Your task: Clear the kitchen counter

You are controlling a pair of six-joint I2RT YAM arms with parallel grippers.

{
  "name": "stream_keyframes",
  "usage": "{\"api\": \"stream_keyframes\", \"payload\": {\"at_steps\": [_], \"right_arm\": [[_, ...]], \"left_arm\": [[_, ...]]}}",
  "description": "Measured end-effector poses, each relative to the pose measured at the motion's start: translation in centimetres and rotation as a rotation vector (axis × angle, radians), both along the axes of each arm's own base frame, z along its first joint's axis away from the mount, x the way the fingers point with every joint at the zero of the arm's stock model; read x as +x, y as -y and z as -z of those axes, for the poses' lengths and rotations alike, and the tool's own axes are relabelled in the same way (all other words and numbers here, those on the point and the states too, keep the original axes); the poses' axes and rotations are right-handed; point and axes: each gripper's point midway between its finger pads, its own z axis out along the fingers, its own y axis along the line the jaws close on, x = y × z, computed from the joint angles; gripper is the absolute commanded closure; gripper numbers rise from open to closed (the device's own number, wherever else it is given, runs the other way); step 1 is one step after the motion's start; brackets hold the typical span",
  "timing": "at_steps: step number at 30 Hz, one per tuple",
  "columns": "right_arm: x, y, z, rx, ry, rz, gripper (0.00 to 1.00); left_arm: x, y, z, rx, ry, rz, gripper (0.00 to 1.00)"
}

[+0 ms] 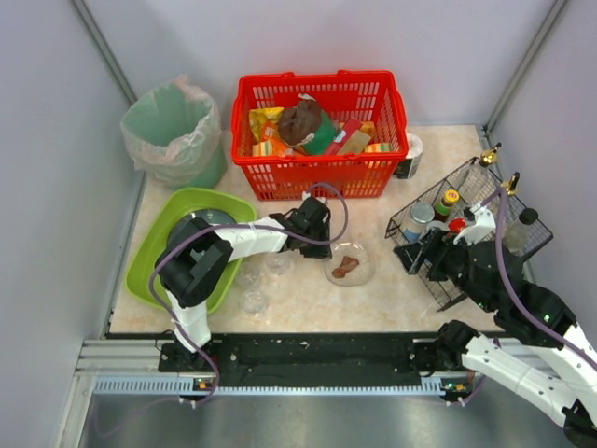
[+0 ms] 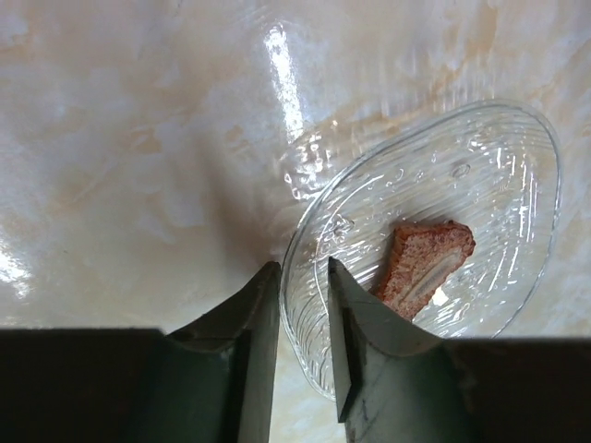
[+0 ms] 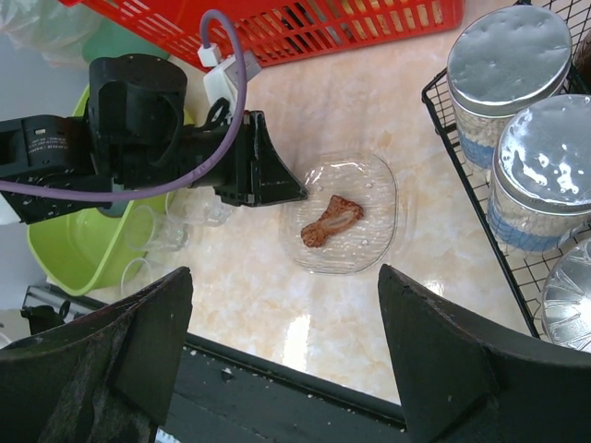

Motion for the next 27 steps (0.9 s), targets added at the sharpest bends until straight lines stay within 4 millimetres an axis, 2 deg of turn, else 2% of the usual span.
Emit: {"api": "stream_keyframes", "payload": {"at_steps": [2,5,6,13,17,20,27], "right_arm": [[0.0,0.0,0.0,0.0,0.0,0.0,0.2],[0.0,0.0,0.0,0.0,0.0,0.0,0.2],[0.0,0.0,0.0,0.0,0.0,0.0,0.2],[0.0,0.0,0.0,0.001,0.001,0.0,0.2],[-0.1,0.1,-0.1,0.007,0.006,0.0,0.2],[-0.2,0.2,-0.2,0.01,0.009,0.001,0.2],[-0.1,0.2,-0.2,0.011,0.008,0.002,0.2]], "left_arm": [[0.2,0.0,0.1,0.006,-0.001,-0.001,0.81],[0.3,0.1,0.3,0.012,-0.003,-0.004,0.98],[0.4,0.1,0.3,0.009,-0.005,-0.006,1.0],[0.7,0.2,0.0,-0.007,-0.012,-0.003,1.0],[0.5,-0.4,-0.5,-0.008,-0.042,0.0,1.0],[0.4,-1.3,-1.9,0.011,-0.046,0.003,1.0],[1.5,-3.1,-8.3,-0.04,0.007,-0.006,1.0]]}}
